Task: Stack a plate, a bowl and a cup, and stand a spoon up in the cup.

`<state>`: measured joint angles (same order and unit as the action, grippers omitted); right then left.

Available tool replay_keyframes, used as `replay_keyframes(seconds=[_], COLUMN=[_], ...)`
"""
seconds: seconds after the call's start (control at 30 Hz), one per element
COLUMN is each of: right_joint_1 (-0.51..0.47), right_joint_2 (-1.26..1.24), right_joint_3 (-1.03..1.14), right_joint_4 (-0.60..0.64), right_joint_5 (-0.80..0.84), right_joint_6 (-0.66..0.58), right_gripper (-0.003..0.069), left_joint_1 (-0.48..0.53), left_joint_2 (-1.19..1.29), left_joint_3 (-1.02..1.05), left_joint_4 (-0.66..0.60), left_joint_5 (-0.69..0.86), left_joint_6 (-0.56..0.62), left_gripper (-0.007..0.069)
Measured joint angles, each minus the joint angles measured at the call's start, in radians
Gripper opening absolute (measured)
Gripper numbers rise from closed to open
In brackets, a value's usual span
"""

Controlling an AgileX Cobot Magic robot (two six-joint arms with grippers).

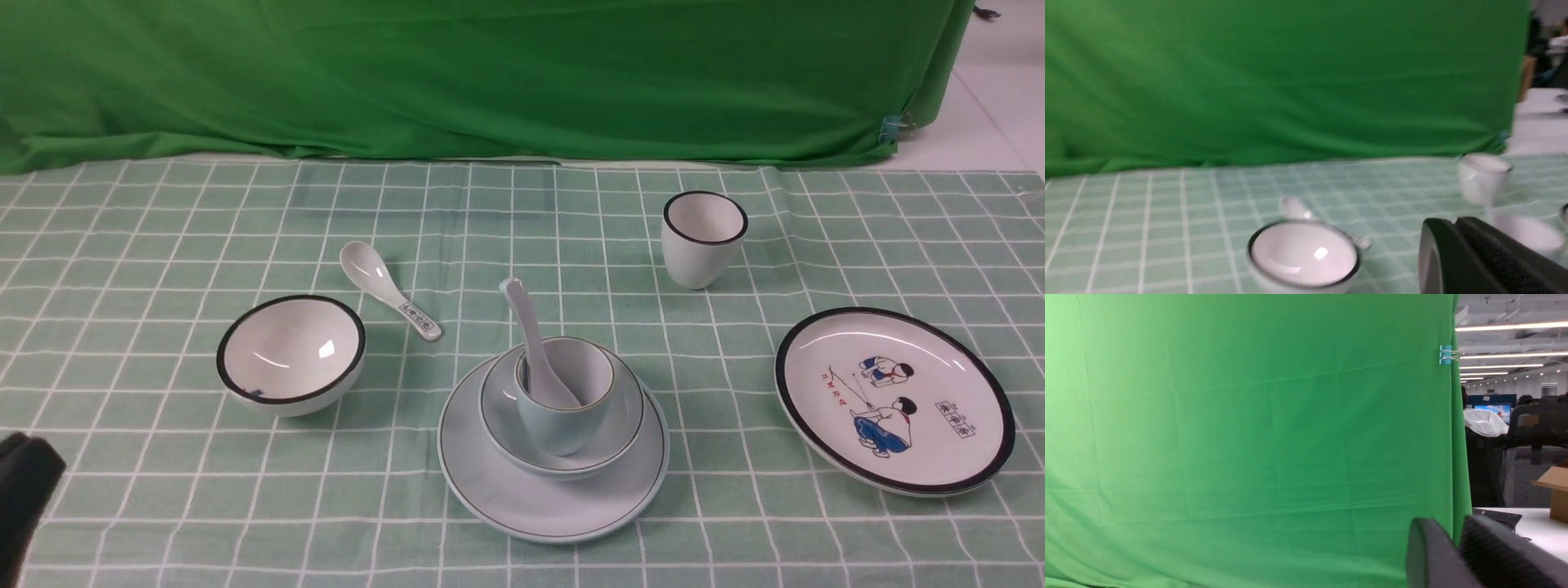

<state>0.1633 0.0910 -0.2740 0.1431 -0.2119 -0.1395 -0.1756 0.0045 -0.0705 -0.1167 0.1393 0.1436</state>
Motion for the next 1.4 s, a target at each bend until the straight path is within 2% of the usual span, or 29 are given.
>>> replay_keyframes(seconds=[0.1,0.2,0.5,1.2,1.4], right_joint_1=[0.000,0.000,0.000,0.000,0.000], right_joint_2=[0.000,0.000,0.000,0.000,0.000], right_joint_3=[0.000,0.000,0.001,0.002,0.003], right_joint_4=[0.000,0.000,0.003,0.007,0.007], right_joint_5=[0.001,0.001,0.009,0.019,0.051], right_joint_6=[0.001,0.001,0.001,-0.001,-0.081], right_gripper=[0.0172,0.0182,0.0212,0.0223,0.0230], left_joint_1=[0.090,0.126,0.129,0.129,0.129], left_joint_2=[-0.003,-0.003,-0.003,-0.003,-0.003], left_joint_3=[0.075,0.077,0.077,0.077,0.077], left_joint_4=[-0.009,-0.015,-0.020,-0.021,-0.016], left_joint_5=[0.013,0.062,0.083,0.083,0.083], left_joint_6=[0.010,0.014,0.014,0.017,0.017], left_gripper=[0.0013,0.0013,0.0013,0.0017,0.0017])
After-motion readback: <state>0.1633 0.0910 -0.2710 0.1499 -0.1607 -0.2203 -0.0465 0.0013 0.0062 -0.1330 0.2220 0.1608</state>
